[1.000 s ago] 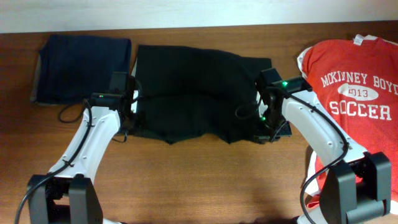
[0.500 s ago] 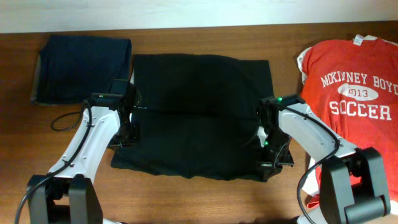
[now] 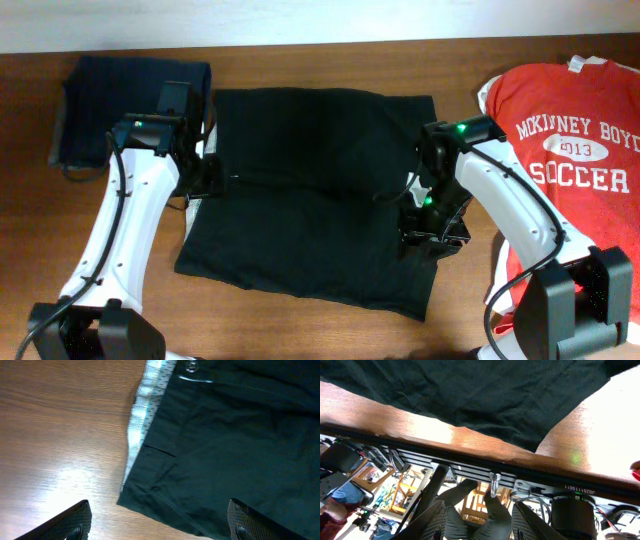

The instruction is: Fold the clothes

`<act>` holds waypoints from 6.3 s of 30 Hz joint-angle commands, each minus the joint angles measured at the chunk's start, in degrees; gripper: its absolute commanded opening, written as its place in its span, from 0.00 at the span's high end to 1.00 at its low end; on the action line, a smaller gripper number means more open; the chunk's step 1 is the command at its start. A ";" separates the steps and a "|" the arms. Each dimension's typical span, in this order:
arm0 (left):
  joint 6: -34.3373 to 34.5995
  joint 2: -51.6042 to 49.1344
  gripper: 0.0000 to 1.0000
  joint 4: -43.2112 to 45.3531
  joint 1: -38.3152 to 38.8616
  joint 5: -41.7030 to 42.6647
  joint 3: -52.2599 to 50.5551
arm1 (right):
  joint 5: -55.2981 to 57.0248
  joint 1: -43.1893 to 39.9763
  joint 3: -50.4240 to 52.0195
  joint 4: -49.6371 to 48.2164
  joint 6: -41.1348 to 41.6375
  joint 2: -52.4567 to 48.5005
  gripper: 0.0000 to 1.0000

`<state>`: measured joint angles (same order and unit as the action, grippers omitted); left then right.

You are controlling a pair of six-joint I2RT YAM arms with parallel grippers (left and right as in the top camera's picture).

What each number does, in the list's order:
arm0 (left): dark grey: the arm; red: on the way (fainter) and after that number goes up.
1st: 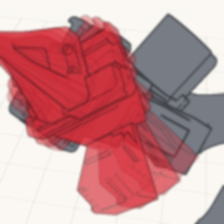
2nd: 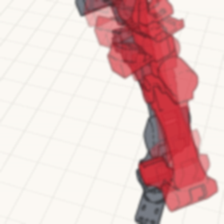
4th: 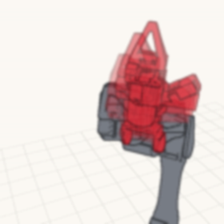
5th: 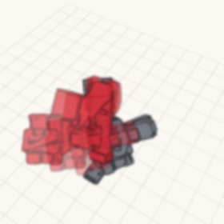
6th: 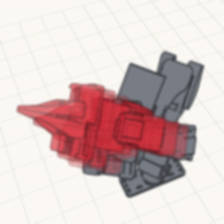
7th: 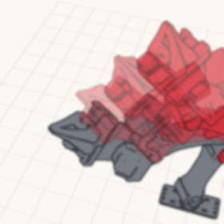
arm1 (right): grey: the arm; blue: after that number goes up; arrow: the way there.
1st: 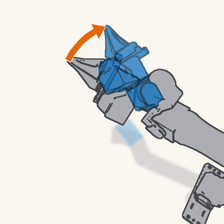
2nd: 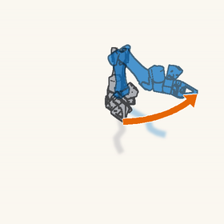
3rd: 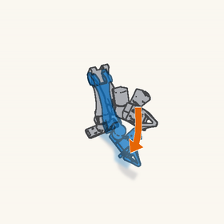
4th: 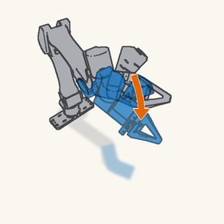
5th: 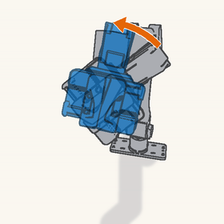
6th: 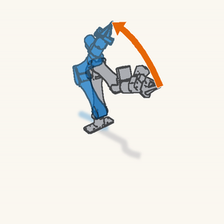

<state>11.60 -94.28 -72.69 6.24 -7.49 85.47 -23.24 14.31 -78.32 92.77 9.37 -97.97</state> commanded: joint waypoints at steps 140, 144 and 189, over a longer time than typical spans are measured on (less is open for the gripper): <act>4.20 -9.75 1.00 20.59 -6.14 14.91 -9.38 | 13.31 -19.58 3.48 -50.95 2.58 -16.72 0.96; 2.67 -7.78 1.00 19.52 -7.54 14.91 -9.35 | 12.94 -19.58 -4.90 -43.85 4.81 -14.34 0.96; 2.49 27.87 0.91 15.47 -7.43 15.15 -31.21 | 13.33 -7.93 42.18 -32.13 57.09 13.70 0.09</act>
<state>14.59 -66.59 -57.34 -0.95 7.46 54.57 -9.67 6.07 -36.82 60.73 65.82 -84.44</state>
